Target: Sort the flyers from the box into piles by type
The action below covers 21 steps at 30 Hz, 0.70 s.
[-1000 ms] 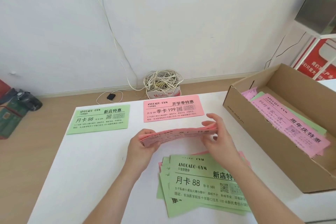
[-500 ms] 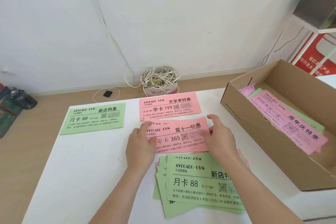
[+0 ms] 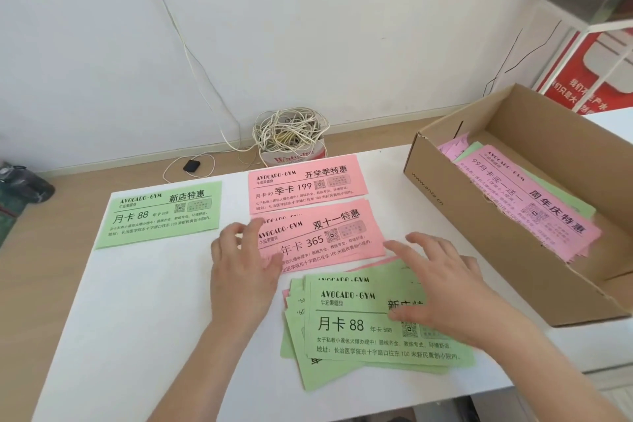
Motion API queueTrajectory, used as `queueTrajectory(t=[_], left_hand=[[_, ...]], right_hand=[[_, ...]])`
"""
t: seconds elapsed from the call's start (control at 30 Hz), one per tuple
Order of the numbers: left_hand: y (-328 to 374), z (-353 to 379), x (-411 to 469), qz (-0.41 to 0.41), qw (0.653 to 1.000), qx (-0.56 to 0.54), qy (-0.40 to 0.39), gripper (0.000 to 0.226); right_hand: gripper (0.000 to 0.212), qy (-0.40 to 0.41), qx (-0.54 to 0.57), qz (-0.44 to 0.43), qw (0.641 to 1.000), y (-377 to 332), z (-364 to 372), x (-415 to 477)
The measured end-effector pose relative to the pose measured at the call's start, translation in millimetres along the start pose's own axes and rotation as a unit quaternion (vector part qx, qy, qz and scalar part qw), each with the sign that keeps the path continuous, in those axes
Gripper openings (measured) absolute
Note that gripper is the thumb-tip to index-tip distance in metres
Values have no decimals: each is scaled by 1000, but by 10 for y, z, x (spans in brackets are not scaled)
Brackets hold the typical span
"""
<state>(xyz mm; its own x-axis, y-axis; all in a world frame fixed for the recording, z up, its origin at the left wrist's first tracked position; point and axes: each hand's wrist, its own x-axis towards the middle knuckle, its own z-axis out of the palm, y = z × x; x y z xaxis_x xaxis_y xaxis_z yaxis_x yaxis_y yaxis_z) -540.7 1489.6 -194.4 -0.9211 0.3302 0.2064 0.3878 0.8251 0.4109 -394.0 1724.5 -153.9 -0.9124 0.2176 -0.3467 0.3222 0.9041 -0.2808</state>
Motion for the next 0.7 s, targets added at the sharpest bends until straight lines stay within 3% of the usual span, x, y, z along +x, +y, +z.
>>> queueTrajectory(t=[0.07, 0.13, 0.2, 0.27, 0.47, 0.57, 0.7], left_hand=[[138, -51, -261, 113, 989, -49, -85, 55], [301, -20, -522, 212, 953, 11, -214, 76], [368, 72, -697, 216, 923, 108, -298, 98], [359, 115, -768, 234, 918, 159, -278, 99], [234, 66, -916, 232, 927, 131, -263, 78], [134, 4, -970, 271, 925, 103, -246, 66], [-83, -60, -1024, 280, 930, 86, -223, 75]], right_hand=[[106, -60, -39, -18, 997, 91, 43, -228], [112, -85, -49, -17, 995, 149, 114, -343], [112, -81, -39, -10, 996, 175, 186, -397], [108, -60, -39, -10, 997, 188, 240, -427], [99, -40, 4, -26, 999, 170, 361, -522], [91, -37, 39, -48, 997, 147, 411, -573], [69, -17, 96, -54, 994, 118, 405, -619]])
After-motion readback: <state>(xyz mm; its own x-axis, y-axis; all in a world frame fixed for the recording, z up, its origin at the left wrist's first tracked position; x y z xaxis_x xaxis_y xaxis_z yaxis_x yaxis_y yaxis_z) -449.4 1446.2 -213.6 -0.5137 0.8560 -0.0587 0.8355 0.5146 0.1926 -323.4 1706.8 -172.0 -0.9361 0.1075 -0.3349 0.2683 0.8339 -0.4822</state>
